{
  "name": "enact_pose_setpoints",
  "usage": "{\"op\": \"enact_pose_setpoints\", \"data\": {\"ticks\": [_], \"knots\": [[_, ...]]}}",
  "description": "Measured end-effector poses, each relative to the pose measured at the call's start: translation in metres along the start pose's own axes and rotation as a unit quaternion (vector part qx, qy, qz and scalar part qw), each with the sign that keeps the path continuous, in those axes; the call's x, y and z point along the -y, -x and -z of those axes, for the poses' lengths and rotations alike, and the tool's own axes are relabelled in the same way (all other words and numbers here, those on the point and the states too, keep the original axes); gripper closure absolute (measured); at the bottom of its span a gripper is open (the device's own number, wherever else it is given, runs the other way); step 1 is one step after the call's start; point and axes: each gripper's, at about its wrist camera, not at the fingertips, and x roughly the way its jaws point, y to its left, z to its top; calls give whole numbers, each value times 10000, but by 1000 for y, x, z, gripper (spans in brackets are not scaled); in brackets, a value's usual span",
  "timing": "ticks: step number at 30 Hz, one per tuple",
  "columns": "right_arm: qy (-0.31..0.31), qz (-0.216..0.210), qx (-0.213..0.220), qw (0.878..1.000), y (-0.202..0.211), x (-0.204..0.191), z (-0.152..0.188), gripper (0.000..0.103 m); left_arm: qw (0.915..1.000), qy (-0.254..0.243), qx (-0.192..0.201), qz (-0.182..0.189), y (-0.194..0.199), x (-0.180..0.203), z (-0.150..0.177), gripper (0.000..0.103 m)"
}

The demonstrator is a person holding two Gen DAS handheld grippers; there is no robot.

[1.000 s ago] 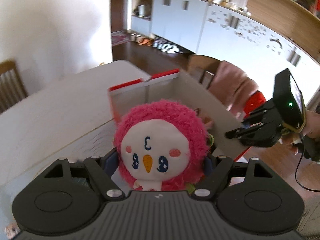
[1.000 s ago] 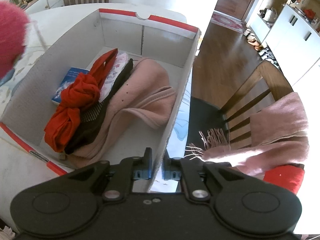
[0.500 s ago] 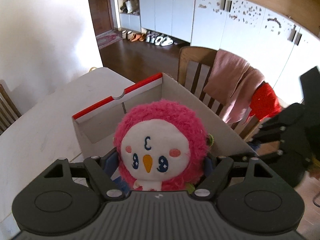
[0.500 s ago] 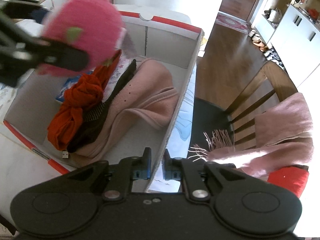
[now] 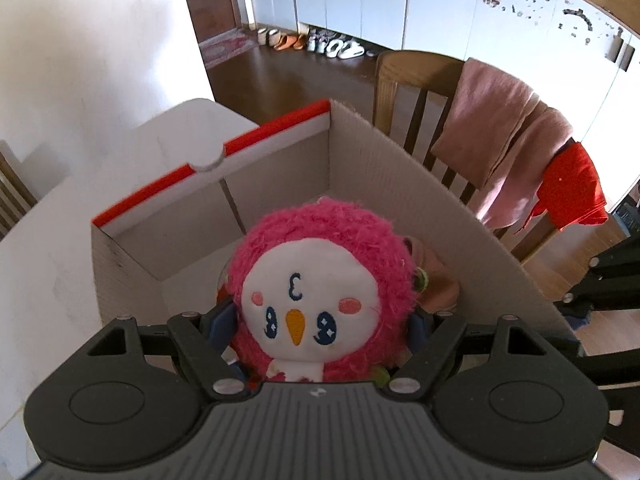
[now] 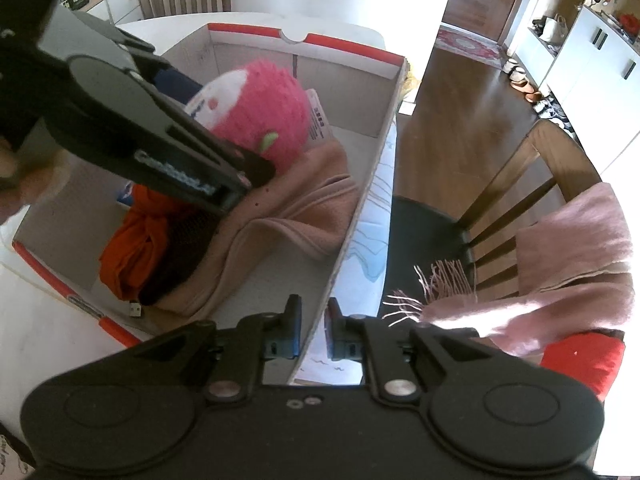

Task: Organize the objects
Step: 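Lift the pink plush toy with the left tool and lower it into the box, then open the left tool to release the pink plush toy in the box, then move the left tool back over the mat to the bunny-face plush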

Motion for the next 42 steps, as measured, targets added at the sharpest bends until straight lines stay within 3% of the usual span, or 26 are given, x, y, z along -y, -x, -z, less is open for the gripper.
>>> {"op": "enact_pose_setpoints", "data": {"ticks": [21, 33, 42], "knots": [[-38, 43, -47, 10000, 0, -2, -1, 92, 9994, 162, 49, 310, 17, -16, 18, 17], [-68, 175, -94, 9998, 1, -7, -4, 93, 9960, 416, 540, 573, 87, -51, 52, 17], [-96, 279, -98, 9995, 4, -11, -5, 93, 9918, 898, 849, 318, 140, -104, 91, 17]]}}
